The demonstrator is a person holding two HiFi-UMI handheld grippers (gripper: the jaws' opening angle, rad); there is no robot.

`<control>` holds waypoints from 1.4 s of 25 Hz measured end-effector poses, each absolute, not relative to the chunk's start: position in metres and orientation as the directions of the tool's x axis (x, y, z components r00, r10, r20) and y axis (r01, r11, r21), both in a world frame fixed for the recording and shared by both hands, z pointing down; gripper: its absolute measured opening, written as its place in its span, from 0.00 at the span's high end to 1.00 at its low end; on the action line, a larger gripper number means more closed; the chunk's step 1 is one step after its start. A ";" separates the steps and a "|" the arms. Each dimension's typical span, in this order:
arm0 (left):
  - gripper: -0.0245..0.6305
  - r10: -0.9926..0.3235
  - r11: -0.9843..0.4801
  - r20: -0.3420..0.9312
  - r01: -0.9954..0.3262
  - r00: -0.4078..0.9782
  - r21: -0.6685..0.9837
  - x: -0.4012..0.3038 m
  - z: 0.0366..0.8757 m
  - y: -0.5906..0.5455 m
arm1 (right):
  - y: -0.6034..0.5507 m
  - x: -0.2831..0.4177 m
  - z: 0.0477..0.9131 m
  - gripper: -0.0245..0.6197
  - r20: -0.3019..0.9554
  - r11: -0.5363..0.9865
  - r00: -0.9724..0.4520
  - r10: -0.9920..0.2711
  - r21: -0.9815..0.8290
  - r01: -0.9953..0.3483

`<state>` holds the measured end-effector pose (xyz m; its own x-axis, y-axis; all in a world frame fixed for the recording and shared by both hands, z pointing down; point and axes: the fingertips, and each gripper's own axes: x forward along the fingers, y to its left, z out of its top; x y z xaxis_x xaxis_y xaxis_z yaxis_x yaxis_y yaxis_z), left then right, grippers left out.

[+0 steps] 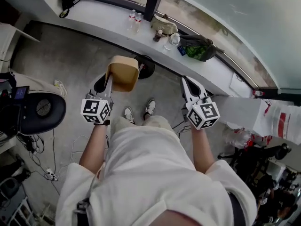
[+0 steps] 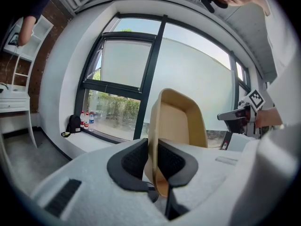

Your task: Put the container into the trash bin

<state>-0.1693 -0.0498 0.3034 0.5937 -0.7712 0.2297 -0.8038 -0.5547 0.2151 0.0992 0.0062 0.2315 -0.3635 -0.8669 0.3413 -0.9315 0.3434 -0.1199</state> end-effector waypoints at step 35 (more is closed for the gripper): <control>0.89 -0.608 -0.474 0.602 -0.845 0.518 0.248 -0.083 0.636 -0.142 | -0.087 0.063 0.574 0.96 0.578 0.475 -0.597 -0.557 -0.367 -0.800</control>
<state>-0.0833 -0.1423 0.6360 0.5178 -0.6082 0.6016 -0.8448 -0.4743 0.2477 0.0625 -0.0870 0.5736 -0.5965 -0.5568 0.5780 -0.7995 0.4755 -0.3670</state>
